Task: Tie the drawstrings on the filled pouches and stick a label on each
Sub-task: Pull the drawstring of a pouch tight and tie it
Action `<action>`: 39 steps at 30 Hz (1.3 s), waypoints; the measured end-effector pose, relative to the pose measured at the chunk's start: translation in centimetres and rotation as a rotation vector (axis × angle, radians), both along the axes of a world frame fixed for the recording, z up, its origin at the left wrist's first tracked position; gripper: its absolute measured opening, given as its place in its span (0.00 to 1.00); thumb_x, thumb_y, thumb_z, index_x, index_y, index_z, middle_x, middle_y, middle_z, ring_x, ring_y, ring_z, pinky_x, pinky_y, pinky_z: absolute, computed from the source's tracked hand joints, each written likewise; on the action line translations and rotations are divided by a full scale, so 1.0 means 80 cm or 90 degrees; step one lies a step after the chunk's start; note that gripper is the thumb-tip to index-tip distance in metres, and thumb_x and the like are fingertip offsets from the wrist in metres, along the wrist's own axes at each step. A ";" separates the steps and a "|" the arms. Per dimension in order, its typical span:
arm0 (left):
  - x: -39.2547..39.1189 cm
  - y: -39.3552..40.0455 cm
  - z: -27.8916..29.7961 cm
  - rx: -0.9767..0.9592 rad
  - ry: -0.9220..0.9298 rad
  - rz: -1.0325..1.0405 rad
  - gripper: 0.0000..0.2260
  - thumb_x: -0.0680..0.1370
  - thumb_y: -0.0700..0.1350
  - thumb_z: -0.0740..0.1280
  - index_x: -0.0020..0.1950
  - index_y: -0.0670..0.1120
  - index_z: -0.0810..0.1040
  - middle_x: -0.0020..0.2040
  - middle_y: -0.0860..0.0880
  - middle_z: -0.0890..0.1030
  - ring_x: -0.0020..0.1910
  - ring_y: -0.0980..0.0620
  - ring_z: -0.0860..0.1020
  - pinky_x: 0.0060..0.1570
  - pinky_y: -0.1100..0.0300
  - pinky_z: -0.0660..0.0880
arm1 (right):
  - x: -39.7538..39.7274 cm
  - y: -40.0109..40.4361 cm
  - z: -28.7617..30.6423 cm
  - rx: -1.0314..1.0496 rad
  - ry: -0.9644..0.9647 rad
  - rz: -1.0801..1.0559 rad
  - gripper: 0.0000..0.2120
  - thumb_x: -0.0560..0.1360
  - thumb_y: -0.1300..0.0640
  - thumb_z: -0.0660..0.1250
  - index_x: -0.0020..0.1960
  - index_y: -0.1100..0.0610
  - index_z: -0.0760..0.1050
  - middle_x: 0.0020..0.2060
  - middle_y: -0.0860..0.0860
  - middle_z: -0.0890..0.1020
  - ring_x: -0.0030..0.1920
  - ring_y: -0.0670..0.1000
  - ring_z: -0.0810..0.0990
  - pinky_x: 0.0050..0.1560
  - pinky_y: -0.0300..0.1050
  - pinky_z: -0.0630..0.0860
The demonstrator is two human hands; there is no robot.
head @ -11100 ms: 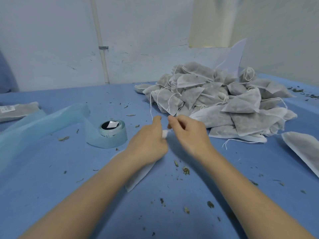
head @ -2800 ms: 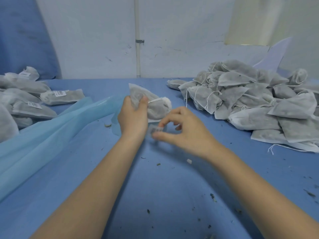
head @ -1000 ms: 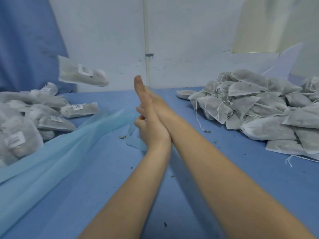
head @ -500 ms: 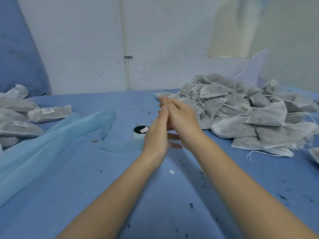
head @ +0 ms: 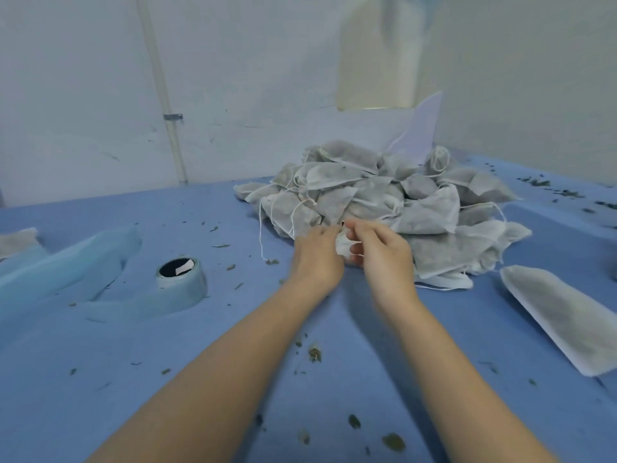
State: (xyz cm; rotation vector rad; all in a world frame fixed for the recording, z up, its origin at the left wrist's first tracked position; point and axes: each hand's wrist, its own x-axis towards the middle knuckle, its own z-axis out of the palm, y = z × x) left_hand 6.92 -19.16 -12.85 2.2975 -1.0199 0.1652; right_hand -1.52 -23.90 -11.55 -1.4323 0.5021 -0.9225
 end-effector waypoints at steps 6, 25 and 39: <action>0.004 -0.026 -0.013 0.095 -0.169 0.022 0.14 0.78 0.45 0.61 0.64 0.44 0.69 0.60 0.45 0.75 0.61 0.45 0.67 0.49 0.57 0.65 | -0.002 -0.020 -0.008 0.031 0.023 -0.016 0.13 0.77 0.58 0.63 0.37 0.48 0.80 0.30 0.40 0.80 0.33 0.41 0.75 0.42 0.41 0.73; -0.054 0.087 0.056 -0.231 0.136 -0.038 0.06 0.75 0.40 0.65 0.49 0.46 0.80 0.38 0.54 0.81 0.34 0.59 0.79 0.38 0.72 0.73 | -0.015 0.004 -0.002 0.135 -0.016 0.282 0.11 0.78 0.57 0.65 0.45 0.64 0.80 0.35 0.54 0.83 0.34 0.50 0.82 0.36 0.38 0.78; -0.023 0.118 0.047 -0.029 -0.073 -0.008 0.15 0.72 0.56 0.69 0.46 0.49 0.67 0.38 0.56 0.74 0.41 0.51 0.74 0.36 0.57 0.69 | -0.017 0.011 -0.006 0.113 -0.036 0.337 0.15 0.71 0.64 0.71 0.57 0.66 0.78 0.46 0.59 0.85 0.43 0.50 0.84 0.45 0.38 0.80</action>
